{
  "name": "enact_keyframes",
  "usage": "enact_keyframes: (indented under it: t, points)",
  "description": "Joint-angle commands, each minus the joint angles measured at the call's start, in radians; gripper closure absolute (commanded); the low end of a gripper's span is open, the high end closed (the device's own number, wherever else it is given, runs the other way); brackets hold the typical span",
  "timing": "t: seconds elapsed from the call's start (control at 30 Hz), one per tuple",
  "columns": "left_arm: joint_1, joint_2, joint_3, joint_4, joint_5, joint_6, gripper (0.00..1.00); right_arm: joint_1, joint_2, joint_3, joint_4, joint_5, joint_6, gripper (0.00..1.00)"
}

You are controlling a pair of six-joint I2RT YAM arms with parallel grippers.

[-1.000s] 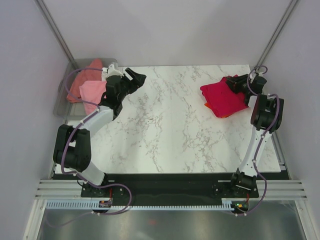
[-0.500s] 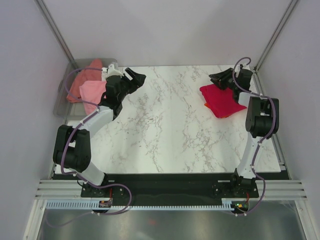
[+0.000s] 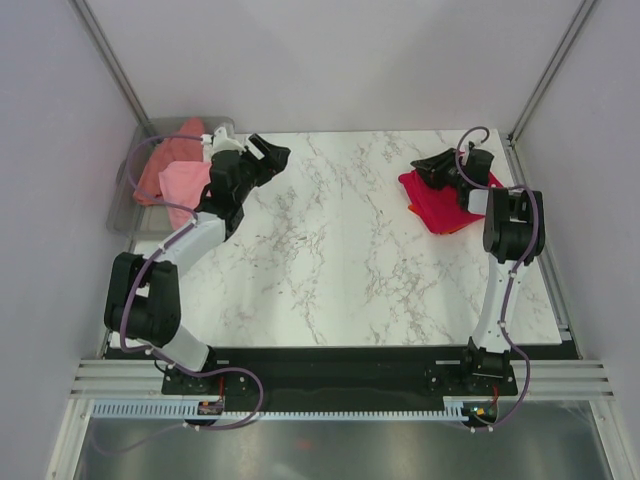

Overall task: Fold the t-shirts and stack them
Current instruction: Neatly place the folded tshirt to the corner, then reset both grippers

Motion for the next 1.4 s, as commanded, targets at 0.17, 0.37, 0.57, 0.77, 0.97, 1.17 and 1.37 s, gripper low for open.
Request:
enact_keyframes:
  t: [0.17, 0.37, 0.57, 0.77, 0.97, 1.17, 1.37]
  points:
    - [-0.005, -0.126, -0.016, 0.013, -0.058, 0.115, 0.09, 0.005, -0.276, -0.077, 0.002, 0.062, -0.246, 0.55]
    - [-0.005, -0.220, -0.051, -0.026, -0.075, 0.134, 0.00, 0.005, -0.571, -0.231, -0.126, 0.127, -0.439, 0.48]
    - [-0.005, -0.384, -0.154, -0.148, -0.110, 0.182, 0.00, 0.007, -0.963, -0.549, -0.173, 0.211, -0.577, 0.02]
    - [-0.005, -0.611, -0.336, -0.255, -0.104, 0.180, 0.00, 0.008, -1.224, -0.785, -0.304, 0.398, -0.640, 0.02]
    - [-0.005, -0.833, -0.531, -0.329, -0.115, 0.209, 0.00, 0.008, -1.389, -0.965, -0.365, 0.524, -0.659, 0.02]
    - [-0.005, -1.005, -0.734, -0.246, -0.090, 0.297, 0.00, 0.008, -1.476, -1.166, -0.279, 0.591, -0.633, 0.02]
    - [-0.005, -1.082, -0.892, -0.148, -0.170, 0.339, 0.01, 0.008, -1.553, -1.218, -0.279, 0.656, -0.625, 0.02]
